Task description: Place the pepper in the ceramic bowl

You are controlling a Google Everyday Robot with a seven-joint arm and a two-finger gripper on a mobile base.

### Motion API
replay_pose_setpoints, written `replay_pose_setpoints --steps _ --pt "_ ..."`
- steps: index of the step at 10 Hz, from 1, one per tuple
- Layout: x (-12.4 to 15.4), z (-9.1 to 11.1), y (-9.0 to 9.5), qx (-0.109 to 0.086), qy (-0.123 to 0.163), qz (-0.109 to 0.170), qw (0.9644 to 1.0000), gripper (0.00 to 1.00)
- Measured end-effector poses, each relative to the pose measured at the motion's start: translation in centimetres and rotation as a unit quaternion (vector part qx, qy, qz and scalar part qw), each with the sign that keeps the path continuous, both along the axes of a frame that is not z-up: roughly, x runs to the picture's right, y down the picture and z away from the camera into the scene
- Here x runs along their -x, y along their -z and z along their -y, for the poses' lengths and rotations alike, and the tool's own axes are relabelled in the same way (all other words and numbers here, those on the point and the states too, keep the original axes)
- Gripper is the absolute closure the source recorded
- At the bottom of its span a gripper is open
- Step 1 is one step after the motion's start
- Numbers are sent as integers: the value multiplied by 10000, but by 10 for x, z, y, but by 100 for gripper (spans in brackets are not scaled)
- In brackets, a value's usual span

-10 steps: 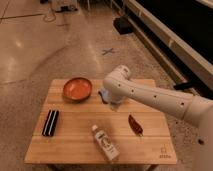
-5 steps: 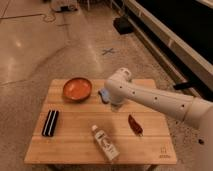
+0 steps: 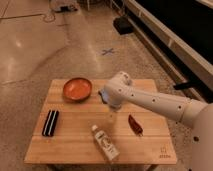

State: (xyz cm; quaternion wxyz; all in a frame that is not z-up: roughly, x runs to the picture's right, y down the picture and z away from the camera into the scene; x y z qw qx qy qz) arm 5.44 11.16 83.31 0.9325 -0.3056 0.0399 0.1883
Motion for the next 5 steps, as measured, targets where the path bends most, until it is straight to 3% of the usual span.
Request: replay_pose_setpoints --steps 2,5 --pt "-11 -10 -6 37 -175 -43 9998 21" --pt "-31 -41 -24 48 -319 -52 9995 21"
